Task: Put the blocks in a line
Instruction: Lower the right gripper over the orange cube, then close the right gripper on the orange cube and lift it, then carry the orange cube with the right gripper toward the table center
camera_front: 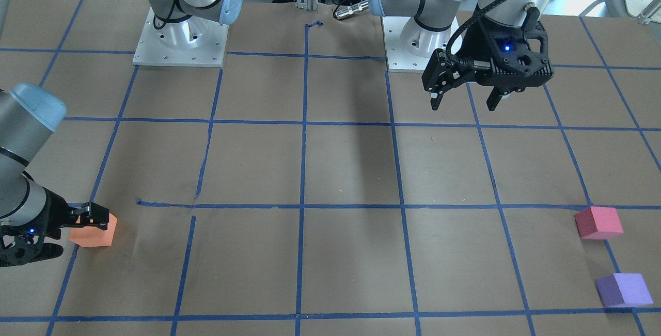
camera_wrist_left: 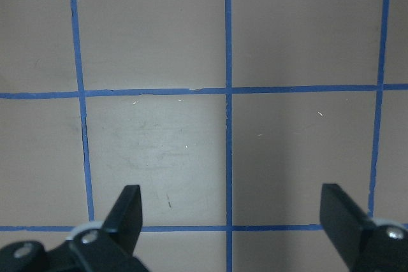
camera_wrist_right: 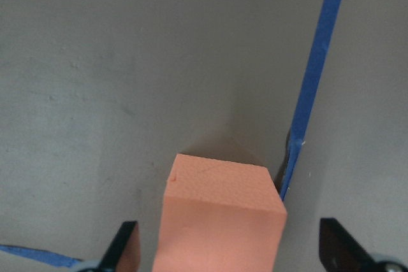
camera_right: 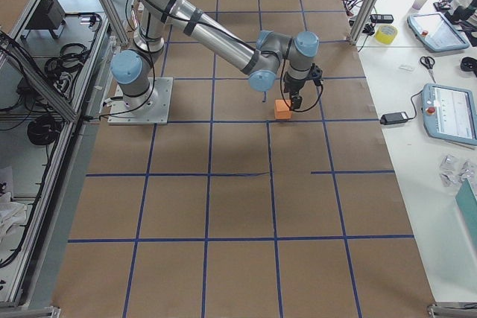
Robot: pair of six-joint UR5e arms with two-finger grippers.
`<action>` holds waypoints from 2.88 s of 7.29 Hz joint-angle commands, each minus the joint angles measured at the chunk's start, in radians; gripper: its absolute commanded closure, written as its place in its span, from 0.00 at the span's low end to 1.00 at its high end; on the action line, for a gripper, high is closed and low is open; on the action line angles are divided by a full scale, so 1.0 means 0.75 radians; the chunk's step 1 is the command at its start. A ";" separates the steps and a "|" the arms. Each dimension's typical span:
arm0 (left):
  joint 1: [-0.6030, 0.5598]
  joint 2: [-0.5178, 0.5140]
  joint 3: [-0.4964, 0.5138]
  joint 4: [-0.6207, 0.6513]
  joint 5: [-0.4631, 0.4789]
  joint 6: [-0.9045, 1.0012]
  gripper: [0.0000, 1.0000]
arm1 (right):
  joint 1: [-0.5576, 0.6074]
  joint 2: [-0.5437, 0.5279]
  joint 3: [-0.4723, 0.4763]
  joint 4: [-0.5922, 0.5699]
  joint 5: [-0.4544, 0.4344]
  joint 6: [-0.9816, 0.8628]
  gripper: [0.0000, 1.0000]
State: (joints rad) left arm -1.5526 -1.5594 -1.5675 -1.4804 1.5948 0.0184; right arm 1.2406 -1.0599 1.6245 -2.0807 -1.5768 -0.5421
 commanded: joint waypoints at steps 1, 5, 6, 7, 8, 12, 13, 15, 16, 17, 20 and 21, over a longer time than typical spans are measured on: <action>-0.002 0.001 -0.004 0.000 0.001 0.000 0.00 | -0.012 0.039 0.002 0.003 0.000 -0.018 0.00; -0.004 0.001 -0.004 0.000 0.001 0.000 0.00 | -0.008 0.043 -0.012 0.023 -0.006 -0.003 1.00; -0.004 0.001 -0.006 0.000 0.001 -0.002 0.00 | -0.002 0.023 -0.018 0.031 -0.006 -0.001 1.00; -0.004 0.001 -0.006 0.000 0.001 0.000 0.00 | 0.017 -0.050 -0.029 0.121 -0.004 0.047 1.00; -0.004 0.003 -0.010 0.000 0.001 0.000 0.00 | 0.082 -0.130 -0.031 0.199 0.000 0.230 1.00; -0.004 0.005 -0.013 -0.002 0.001 0.000 0.00 | 0.509 -0.136 -0.037 0.042 0.000 0.859 1.00; 0.000 0.003 -0.013 0.000 0.001 0.000 0.00 | 0.607 -0.082 -0.098 -0.011 0.012 0.963 1.00; 0.004 0.005 -0.010 0.000 0.001 0.000 0.00 | 0.750 0.061 -0.239 -0.009 0.014 1.137 1.00; 0.002 0.005 -0.013 -0.002 0.001 0.000 0.00 | 0.808 0.106 -0.270 -0.017 0.016 1.215 1.00; 0.004 0.007 -0.013 -0.002 0.003 0.000 0.00 | 0.853 0.143 -0.292 -0.020 0.018 1.289 1.00; 0.006 0.011 -0.013 -0.006 0.015 0.000 0.00 | 0.951 0.247 -0.352 -0.024 0.038 1.410 1.00; 0.004 0.013 -0.013 -0.008 0.015 0.000 0.00 | 0.968 0.266 -0.352 -0.056 0.047 1.414 0.98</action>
State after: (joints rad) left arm -1.5478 -1.5507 -1.5762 -1.4847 1.6050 0.0184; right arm 1.9448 -0.8839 1.3692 -2.1036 -1.5518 0.5012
